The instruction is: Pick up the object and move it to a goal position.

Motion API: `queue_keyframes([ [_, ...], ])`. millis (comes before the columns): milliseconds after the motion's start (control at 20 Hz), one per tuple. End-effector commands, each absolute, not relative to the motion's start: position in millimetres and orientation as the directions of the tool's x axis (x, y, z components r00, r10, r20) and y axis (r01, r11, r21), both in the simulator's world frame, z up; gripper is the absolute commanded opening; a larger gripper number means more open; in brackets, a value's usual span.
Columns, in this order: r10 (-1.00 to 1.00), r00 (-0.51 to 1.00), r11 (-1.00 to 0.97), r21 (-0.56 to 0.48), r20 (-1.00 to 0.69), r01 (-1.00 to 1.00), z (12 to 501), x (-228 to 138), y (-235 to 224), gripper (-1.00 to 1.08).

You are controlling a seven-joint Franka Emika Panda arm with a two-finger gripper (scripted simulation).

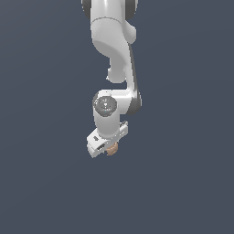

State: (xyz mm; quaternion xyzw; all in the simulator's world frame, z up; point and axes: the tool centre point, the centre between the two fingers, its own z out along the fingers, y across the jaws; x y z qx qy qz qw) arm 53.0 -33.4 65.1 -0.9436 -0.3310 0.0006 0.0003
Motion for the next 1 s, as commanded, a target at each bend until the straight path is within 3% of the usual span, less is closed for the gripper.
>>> queue_keyframes([
  [0, 0.624, 0.781, -0.781, 0.0, 0.0, 0.624, 80.2, 50.3, -39.1, -1.0],
  [950, 0.625, 0.781, -0.781, -0.001, 0.001, 0.625, 254.4, 18.1, -102.8, -1.0],
])
